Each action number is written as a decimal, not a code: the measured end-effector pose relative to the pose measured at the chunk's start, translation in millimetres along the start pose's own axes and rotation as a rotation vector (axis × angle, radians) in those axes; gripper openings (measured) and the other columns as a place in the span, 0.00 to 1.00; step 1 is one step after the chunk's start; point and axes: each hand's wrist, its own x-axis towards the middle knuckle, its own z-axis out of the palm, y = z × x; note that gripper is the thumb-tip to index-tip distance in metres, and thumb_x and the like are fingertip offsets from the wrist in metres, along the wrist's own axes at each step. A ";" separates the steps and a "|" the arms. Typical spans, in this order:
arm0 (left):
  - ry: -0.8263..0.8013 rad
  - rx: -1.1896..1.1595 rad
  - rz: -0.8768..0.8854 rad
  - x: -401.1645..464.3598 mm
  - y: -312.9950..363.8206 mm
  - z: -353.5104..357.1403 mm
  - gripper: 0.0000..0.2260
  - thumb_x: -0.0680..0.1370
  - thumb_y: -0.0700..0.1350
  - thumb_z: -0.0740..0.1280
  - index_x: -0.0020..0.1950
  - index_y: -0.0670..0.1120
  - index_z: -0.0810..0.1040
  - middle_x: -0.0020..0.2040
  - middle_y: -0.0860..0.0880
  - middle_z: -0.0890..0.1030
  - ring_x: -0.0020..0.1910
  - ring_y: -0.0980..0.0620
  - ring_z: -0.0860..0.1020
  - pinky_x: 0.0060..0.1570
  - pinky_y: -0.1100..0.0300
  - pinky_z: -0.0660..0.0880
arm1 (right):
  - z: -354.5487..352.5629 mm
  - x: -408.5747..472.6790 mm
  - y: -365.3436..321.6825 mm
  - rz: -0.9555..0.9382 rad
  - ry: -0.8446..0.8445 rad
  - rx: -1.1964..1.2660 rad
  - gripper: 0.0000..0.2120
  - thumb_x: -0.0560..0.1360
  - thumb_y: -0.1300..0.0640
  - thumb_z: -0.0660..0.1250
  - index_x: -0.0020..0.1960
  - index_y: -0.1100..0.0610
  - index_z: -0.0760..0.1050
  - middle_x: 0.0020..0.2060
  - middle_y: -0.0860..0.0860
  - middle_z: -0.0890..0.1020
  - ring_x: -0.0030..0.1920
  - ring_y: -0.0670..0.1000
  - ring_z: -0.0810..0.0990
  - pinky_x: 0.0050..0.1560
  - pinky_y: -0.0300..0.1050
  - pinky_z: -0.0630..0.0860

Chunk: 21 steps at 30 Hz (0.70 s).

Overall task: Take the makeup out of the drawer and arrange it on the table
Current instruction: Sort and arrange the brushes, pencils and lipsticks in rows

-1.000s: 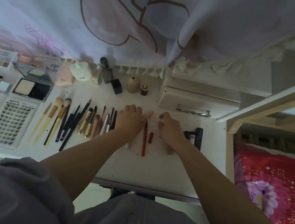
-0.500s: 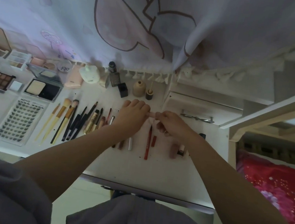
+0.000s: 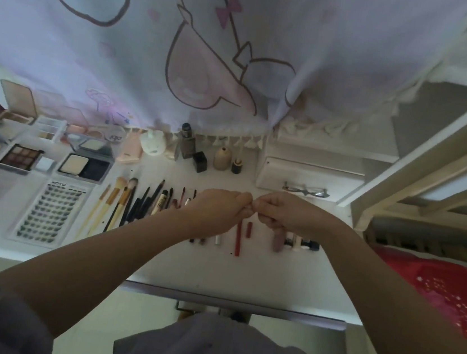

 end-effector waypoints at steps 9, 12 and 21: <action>-0.053 -0.053 0.069 -2.1 9.6 19.3 0.12 0.81 0.54 0.53 0.51 0.47 0.69 0.38 0.54 0.70 0.37 0.51 0.72 0.37 0.56 0.67 | 10.6 -13.9 24.0 0.092 0.029 0.023 0.14 0.81 0.52 0.58 0.44 0.60 0.75 0.26 0.44 0.69 0.24 0.42 0.63 0.25 0.33 0.62; -0.063 -0.075 0.063 -2.2 10.2 27.3 0.12 0.80 0.57 0.53 0.49 0.50 0.69 0.32 0.56 0.67 0.33 0.53 0.70 0.35 0.56 0.69 | 6.0 -19.4 42.1 0.119 0.030 0.078 0.14 0.80 0.51 0.59 0.41 0.54 0.77 0.26 0.44 0.69 0.27 0.43 0.63 0.26 0.34 0.62; -0.154 -0.636 -0.377 16.3 -12.7 51.4 0.06 0.82 0.46 0.52 0.51 0.48 0.66 0.39 0.46 0.74 0.32 0.52 0.69 0.32 0.60 0.69 | -23.9 -20.5 80.0 0.184 0.274 0.140 0.04 0.80 0.55 0.58 0.48 0.54 0.70 0.35 0.40 0.82 0.40 0.41 0.79 0.43 0.36 0.74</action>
